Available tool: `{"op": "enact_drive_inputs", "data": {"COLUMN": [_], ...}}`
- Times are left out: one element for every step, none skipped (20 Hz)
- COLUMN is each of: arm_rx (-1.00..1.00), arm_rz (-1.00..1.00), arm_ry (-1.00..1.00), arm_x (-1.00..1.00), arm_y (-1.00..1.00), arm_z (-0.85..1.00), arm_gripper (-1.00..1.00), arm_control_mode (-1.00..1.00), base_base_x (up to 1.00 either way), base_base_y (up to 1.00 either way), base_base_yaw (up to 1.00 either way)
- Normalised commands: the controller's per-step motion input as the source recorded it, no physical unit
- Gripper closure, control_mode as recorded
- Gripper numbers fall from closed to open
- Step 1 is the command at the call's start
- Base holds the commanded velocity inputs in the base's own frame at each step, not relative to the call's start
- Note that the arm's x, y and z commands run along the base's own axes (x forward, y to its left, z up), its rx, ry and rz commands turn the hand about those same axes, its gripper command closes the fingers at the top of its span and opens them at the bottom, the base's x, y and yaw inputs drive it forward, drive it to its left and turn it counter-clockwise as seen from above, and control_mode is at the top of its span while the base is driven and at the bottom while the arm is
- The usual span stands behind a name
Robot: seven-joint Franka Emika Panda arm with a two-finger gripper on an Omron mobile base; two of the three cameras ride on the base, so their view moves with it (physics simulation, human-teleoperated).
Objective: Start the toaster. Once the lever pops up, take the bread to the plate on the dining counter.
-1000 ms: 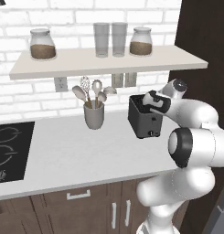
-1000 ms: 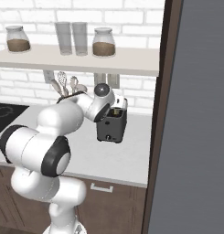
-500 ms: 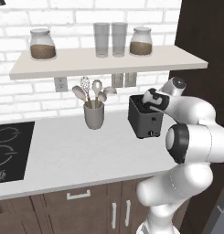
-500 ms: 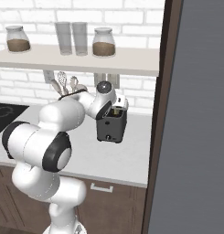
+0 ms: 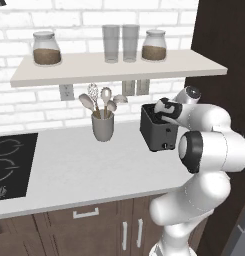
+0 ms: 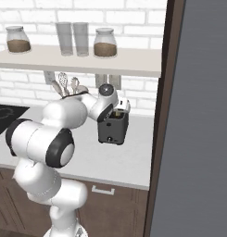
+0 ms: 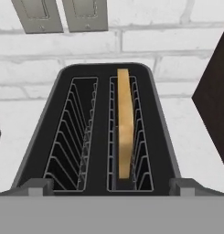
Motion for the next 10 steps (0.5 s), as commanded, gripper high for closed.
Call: {"op": "enact_drive_inputs", "data": {"arm_rx": [0.0,0.0,0.0,0.0,0.0,0.0,0.0,0.0,0.0,0.0], "arm_rz": [0.0,0.0,0.0,0.0,0.0,0.0,0.0,0.0,0.0,0.0], "arm_ry": [0.0,0.0,0.0,0.0,0.0,0.0,0.0,0.0,0.0,0.0], "arm_x": [0.11,0.09,0.09,0.09,0.11,0.1,0.09,0.09,0.07,0.11], "arm_y": [0.0,0.0,0.0,0.0,0.0,0.0,0.0,0.0,0.0,-0.01], "arm_z": [-0.14,-0.11,-0.07,-0.04,-0.02,-0.01,0.0,0.0,0.0,0.0], "arm_gripper": [-1.0,-1.0,-1.0,-1.0,-1.0,-1.0,-1.0,-1.0,-1.0,-1.0], "arm_control_mode": [-1.0,-1.0,-1.0,-1.0,-1.0,-1.0,-1.0,-1.0,-1.0,-1.0], "base_base_x": [0.0,0.0,0.0,0.0,0.0,0.0,0.0,0.0,0.0,0.0], "base_base_y": [0.0,0.0,0.0,0.0,0.0,0.0,0.0,0.0,0.0,0.0], "base_base_yaw": [0.0,0.0,0.0,0.0,0.0,0.0,0.0,0.0,0.0,0.0]}}
